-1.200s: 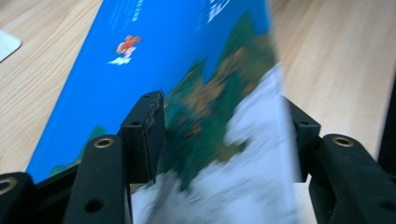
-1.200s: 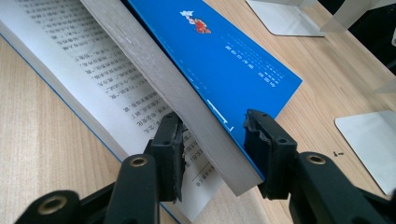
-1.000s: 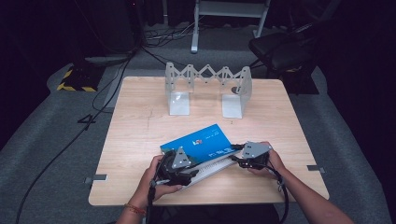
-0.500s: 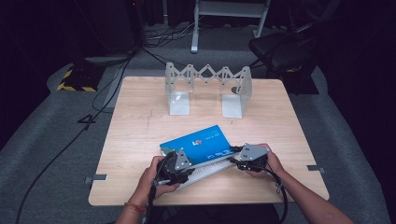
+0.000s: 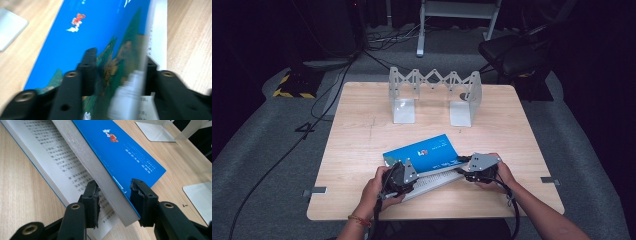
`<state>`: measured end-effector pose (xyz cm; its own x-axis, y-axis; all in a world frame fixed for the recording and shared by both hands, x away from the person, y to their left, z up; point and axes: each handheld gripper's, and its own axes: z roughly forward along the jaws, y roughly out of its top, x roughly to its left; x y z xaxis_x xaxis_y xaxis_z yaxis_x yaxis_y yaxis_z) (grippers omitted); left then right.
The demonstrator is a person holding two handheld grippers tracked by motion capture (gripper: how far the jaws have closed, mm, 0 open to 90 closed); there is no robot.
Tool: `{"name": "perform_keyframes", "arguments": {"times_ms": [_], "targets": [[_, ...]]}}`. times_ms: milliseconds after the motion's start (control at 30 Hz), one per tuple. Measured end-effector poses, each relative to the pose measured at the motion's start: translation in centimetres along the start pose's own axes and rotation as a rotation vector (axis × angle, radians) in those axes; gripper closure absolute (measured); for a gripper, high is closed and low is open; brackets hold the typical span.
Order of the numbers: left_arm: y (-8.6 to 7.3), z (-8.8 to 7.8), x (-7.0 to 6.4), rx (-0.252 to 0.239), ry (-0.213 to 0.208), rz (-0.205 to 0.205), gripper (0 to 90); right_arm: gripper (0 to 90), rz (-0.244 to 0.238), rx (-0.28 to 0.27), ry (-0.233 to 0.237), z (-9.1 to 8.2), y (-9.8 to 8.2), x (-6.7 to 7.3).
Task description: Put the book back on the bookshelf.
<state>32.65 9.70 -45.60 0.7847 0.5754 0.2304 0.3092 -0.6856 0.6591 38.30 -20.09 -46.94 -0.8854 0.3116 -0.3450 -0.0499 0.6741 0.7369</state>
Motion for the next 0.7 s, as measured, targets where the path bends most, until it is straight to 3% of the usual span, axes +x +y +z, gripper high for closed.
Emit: {"name": "perform_keyframes", "arguments": {"times_ms": [167, 367, 433, 533, 600, 700], "targets": [[-0.3, -0.1, 0.7, -0.006, -0.027, -0.007, 64.3, 54.9, 0.052, -0.051, 0.056, 0.3, -0.4, -0.9], [-0.4, -0.1, 1.3, -0.019, -0.052, -0.001, 64.4, 58.9, 0.051, -0.093, 0.109, 0.3, -1.0, -1.7], [-0.4, -0.2, 1.5, -0.019, -0.055, -0.007, 64.1, 60.6, 0.064, -0.090, 0.114, 0.3, -0.9, -1.7], [-0.6, -0.4, 2.0, -0.009, -0.059, -0.081, 57.2, 63.1, 0.046, -0.059, 0.095, 0.2, -0.2, -1.1], [-0.5, -0.6, 2.0, 0.002, -0.040, -0.106, 50.4, 64.0, 0.039, -0.048, 0.077, 0.0, 0.3, -0.6], [0.1, -0.6, 1.1, 0.025, -0.004, -0.085, 45.5, 64.2, 0.027, -0.040, 0.064, -0.1, 0.8, -0.3]]}}
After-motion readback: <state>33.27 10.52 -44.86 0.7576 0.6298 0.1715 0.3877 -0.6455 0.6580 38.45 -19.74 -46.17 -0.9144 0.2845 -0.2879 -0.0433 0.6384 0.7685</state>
